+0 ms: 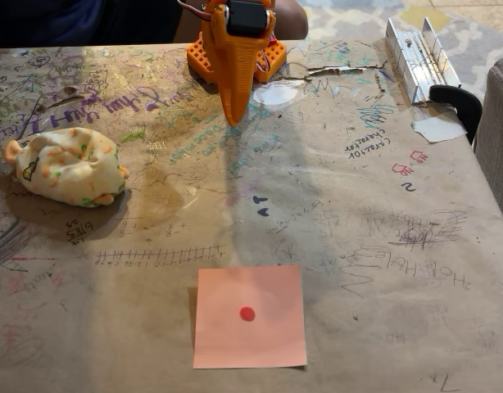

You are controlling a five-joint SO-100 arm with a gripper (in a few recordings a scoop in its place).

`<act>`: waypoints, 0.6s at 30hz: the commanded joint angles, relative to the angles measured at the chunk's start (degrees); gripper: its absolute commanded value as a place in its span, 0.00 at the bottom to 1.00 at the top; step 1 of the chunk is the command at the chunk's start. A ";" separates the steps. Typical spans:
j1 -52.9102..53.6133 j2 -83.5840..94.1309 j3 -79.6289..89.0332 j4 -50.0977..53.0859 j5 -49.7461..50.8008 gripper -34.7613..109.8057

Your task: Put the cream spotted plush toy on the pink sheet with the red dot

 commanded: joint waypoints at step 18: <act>10.63 -1.67 -4.92 -0.97 -2.20 0.47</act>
